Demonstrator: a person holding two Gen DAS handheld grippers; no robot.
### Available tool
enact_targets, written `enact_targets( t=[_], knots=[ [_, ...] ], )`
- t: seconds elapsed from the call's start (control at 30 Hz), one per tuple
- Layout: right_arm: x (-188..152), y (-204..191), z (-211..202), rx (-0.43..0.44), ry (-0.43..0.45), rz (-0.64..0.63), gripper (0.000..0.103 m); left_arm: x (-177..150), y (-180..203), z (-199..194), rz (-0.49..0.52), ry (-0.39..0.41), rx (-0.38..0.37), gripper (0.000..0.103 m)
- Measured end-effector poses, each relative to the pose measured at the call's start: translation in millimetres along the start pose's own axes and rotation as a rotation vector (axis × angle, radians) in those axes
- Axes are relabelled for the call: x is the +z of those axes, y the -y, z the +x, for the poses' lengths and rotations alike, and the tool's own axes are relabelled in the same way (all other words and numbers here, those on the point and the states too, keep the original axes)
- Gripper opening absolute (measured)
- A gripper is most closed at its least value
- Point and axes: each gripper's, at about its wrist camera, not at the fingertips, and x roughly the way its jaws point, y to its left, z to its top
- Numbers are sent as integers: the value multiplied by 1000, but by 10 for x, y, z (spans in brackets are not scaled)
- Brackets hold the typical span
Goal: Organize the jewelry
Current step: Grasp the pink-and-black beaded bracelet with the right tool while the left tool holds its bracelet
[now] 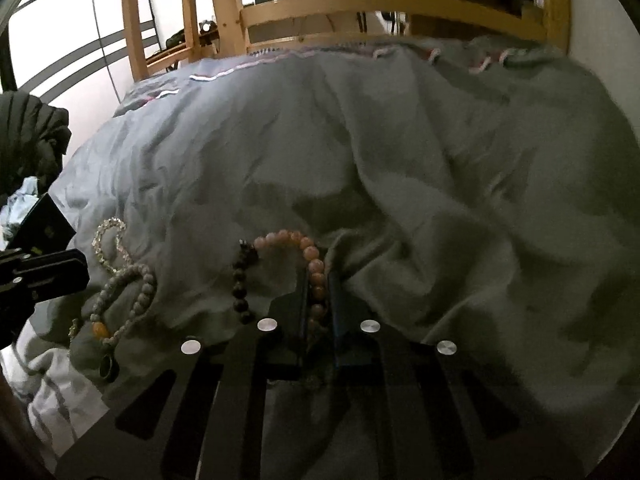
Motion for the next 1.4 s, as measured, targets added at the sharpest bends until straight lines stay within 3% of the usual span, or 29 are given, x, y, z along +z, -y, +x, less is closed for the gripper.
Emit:
enact_targets(
  t=[0.1,0.27,0.3,0.4,0.6,0.67,0.73,0.9,0.93,1.0,1.03,1.07,1.13,1.17,1.23,1.27,1.4],
  knots=[
    [55,10,-86,10,52,5,10,-11,-17,-11,-4,-2,-3,10],
    [135,68,-238,51,129,43,9,-75,-3,148,-2,-77,-26,12],
    [150,78,-266,60,145,50,9,-87,10,176,6,-84,-13,21],
    [179,105,-356,84,182,73,9,-128,23,226,24,-87,68,78],
    [152,114,-403,104,179,88,9,-159,-14,329,28,-134,88,80],
    [144,111,-377,105,165,89,9,-189,7,388,51,-164,104,75],
    [143,113,-347,108,148,89,10,-202,-15,431,42,-188,95,53],
    [109,34,-205,183,66,76,13,-157,-71,358,-9,-169,47,22],
    [97,-19,-179,188,56,55,19,-149,-72,342,-15,-163,41,7],
    [67,-91,-149,187,44,25,53,-145,-102,312,-22,-153,48,7],
    [41,-124,-111,189,30,20,83,-139,-126,286,-35,-147,42,7],
    [14,-127,-77,202,21,30,90,-129,-148,262,-49,-140,33,7],
    [-30,-109,25,182,-10,53,86,-131,-148,248,-65,-138,22,7],
    [-66,-93,119,133,-56,52,70,-124,-153,245,-65,-135,22,7],
    [-123,-47,219,99,-103,54,55,-112,-138,220,-63,-123,17,7],
    [-127,-26,209,118,-96,62,43,-105,-121,181,-62,-108,13,7],
    [-96,-51,125,130,-58,42,22,-22,-112,94,-68,-59,-1,7]
  ],
)
